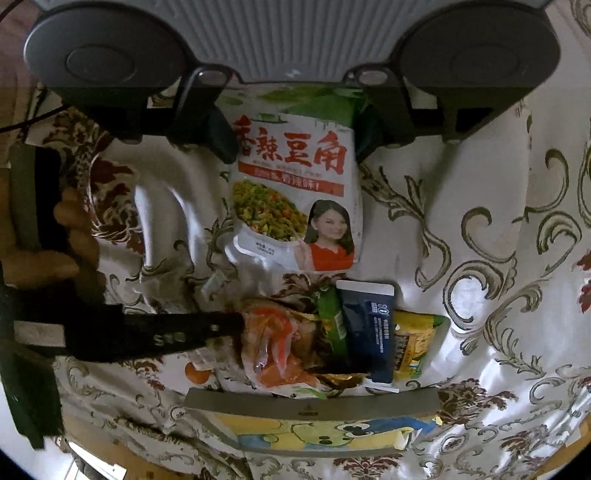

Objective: Organize snacks
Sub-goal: 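Close the left tool on the noodle packet's edge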

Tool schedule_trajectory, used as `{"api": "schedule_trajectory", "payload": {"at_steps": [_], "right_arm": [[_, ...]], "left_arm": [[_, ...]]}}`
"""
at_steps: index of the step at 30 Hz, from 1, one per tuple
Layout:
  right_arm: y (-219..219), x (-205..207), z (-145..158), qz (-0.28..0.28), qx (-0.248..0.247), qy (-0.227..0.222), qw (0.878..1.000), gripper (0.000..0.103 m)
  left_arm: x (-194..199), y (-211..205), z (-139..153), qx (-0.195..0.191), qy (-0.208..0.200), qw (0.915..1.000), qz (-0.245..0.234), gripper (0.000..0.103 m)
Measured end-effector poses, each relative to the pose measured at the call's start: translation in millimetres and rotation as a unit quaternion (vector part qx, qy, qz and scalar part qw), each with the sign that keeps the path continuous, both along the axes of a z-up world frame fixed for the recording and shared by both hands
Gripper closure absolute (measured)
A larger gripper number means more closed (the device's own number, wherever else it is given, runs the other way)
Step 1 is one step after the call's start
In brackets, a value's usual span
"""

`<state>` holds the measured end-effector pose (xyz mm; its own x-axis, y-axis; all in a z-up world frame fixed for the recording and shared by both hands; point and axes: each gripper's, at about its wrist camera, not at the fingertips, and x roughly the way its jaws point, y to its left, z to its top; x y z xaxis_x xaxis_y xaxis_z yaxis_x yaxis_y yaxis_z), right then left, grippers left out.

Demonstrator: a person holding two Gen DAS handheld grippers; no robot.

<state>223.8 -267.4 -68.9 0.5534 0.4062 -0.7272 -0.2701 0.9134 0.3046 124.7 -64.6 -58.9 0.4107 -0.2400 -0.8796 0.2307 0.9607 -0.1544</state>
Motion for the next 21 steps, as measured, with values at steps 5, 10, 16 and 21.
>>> {"api": "schedule_trajectory", "payload": {"at_steps": [5,10,16,21], "right_arm": [[-15,-3,-5,-0.016,0.006,0.011,1.0,0.093],[-12,2,-7,-0.015,0.011,0.014,1.0,0.088],[-4,5,-9,-0.018,-0.003,0.007,1.0,0.09],[-12,-2,-7,-0.024,0.008,0.004,1.0,0.093]], "left_arm": [[-5,4,4,-0.022,-0.003,0.9997,0.008,0.044],[-9,1,9,-0.026,-0.013,0.9996,0.005,0.049],[-11,-7,18,-0.024,-0.036,0.999,-0.008,0.058],[-13,-5,22,-0.035,-0.039,0.9986,-0.001,0.064]]}}
